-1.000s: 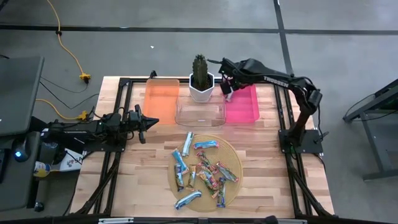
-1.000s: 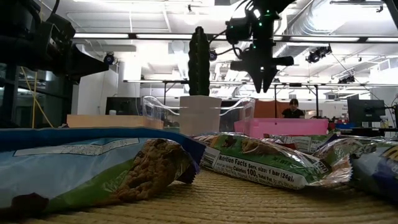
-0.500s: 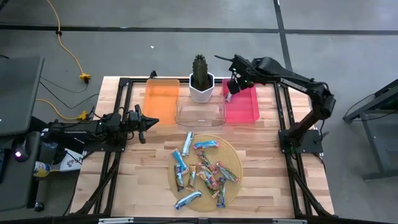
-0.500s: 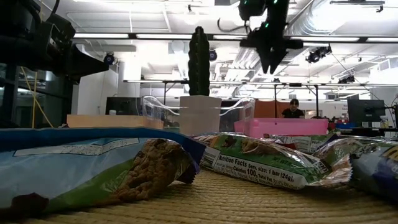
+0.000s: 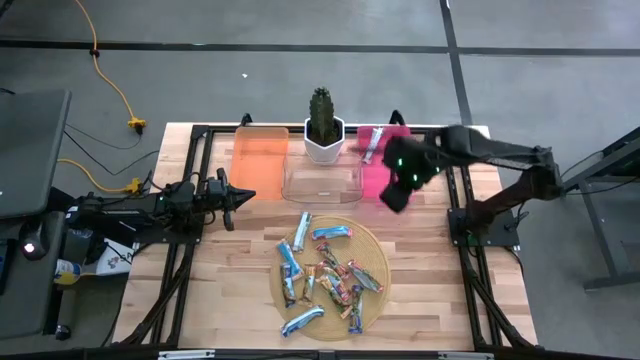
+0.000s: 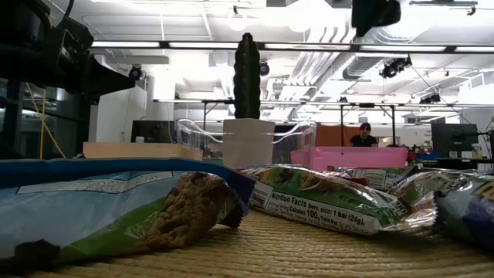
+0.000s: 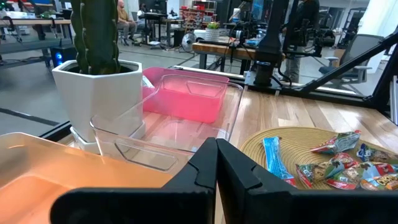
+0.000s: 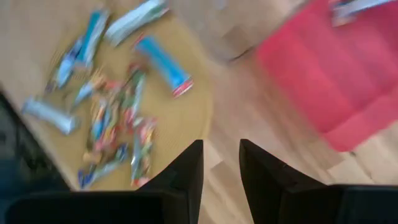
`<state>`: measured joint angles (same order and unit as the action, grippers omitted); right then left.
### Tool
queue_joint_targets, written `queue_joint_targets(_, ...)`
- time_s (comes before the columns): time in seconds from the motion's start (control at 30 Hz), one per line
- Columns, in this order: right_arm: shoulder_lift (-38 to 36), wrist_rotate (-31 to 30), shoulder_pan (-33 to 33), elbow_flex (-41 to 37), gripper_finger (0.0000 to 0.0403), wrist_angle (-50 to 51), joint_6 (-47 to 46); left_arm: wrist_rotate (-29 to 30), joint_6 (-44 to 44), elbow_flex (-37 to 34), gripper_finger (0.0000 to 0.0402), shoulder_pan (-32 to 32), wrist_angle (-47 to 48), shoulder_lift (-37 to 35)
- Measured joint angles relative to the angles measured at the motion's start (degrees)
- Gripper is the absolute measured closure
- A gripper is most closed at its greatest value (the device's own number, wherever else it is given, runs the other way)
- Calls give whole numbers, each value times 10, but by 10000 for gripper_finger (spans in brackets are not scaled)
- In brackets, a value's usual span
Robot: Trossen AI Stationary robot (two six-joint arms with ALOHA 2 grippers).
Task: Pick and place Granola Bars by type
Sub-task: Put the red granola bar into the transparent bin
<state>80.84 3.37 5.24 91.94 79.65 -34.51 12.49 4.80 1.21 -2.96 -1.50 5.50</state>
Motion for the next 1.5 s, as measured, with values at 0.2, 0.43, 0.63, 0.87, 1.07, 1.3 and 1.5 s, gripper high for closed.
queue_joint_targets(0.2, 5, -20, -121, -3, 314, -12, 3, 0, 0, 0, 400, 0, 0, 0)
queue_joint_targets(0.43, 3, -29, -216, -79, 314, -107, -63, 0, 0, 0, 400, 0, 0, 0)
queue_joint_targets(0.63, 3, -17, -267, -184, 304, -262, -146, 0, 0, 0, 400, 0, 0, 0)
queue_joint_targets(0.87, 3, -22, -310, -310, 275, -555, -217, 0, 0, 0, 400, 0, 0, 0)
queue_joint_targets(1.07, 3, -72, -341, -364, 260, -752, -202, 0, 0, 0, 400, 0, 0, 0)
queue_joint_targets(1.3, 3, -149, -346, -319, 258, -804, -111, 0, 0, 0, 400, 0, 0, 0)
queue_joint_targets(1.5, 9, -219, -337, -253, 258, -791, -49, 0, 0, 0, 400, 0, 0, 0)
